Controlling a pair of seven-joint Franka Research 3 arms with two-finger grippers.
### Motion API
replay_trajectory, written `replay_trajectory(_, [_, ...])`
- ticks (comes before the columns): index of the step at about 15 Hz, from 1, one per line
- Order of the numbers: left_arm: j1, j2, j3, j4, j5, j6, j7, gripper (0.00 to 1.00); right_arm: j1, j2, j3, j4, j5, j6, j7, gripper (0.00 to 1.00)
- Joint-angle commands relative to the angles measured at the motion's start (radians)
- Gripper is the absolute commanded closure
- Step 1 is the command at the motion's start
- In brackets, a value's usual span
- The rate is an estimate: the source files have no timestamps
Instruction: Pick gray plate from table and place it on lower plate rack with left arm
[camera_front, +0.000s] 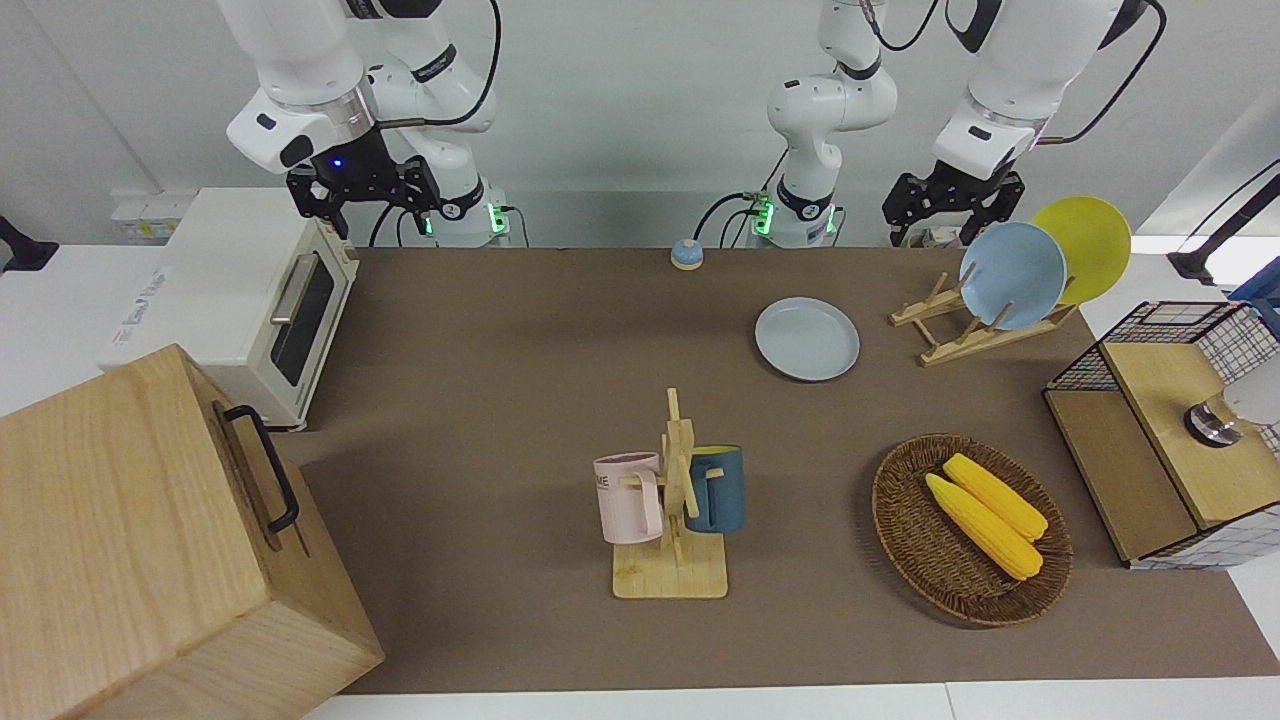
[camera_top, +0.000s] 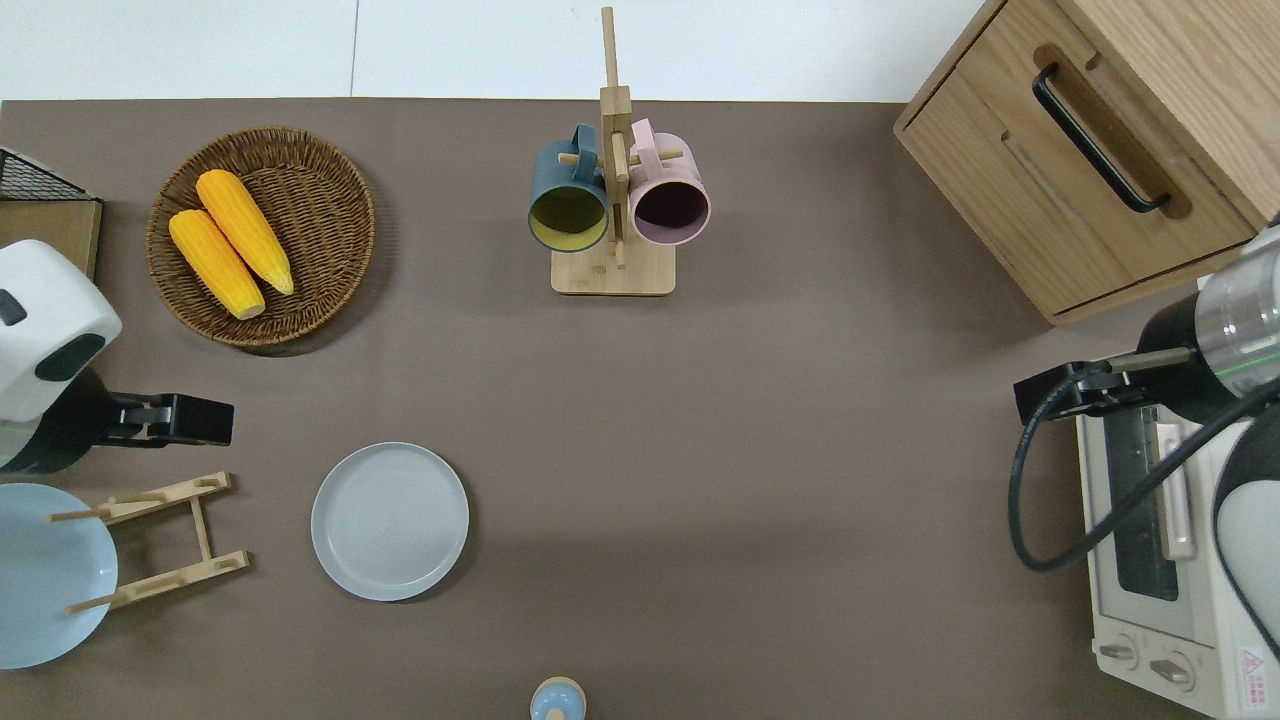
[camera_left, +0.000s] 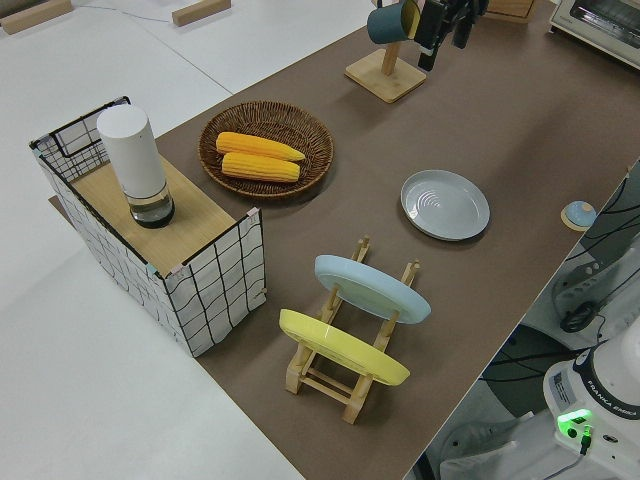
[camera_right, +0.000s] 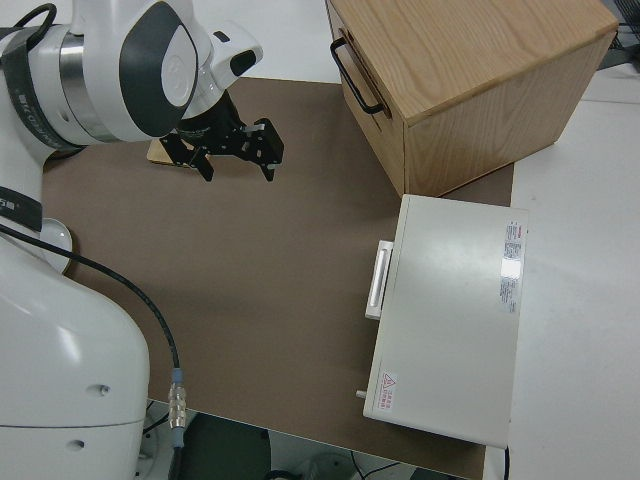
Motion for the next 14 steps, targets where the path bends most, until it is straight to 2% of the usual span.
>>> replay_trajectory(1, [-0.002,0.025,0.002,0.019,0.003,-0.023,-0.013,0.00,-0.023,-0.002,0.020,0.007,-0.006,-0.011,0.012,0.017])
replay_trajectory(9, [0.004,0.020,0.004,0.002,0.003,-0.057,-0.014,0.00,-0.023,-0.002,0.021,0.006,-0.006,-0.011,0.012,0.017])
replay_trajectory(14, [0.004,-0.020,0.014,-0.064,-0.006,-0.069,-0.011,0.00,-0.023,-0.002,0.021,0.007,-0.006,-0.011,0.012,0.017])
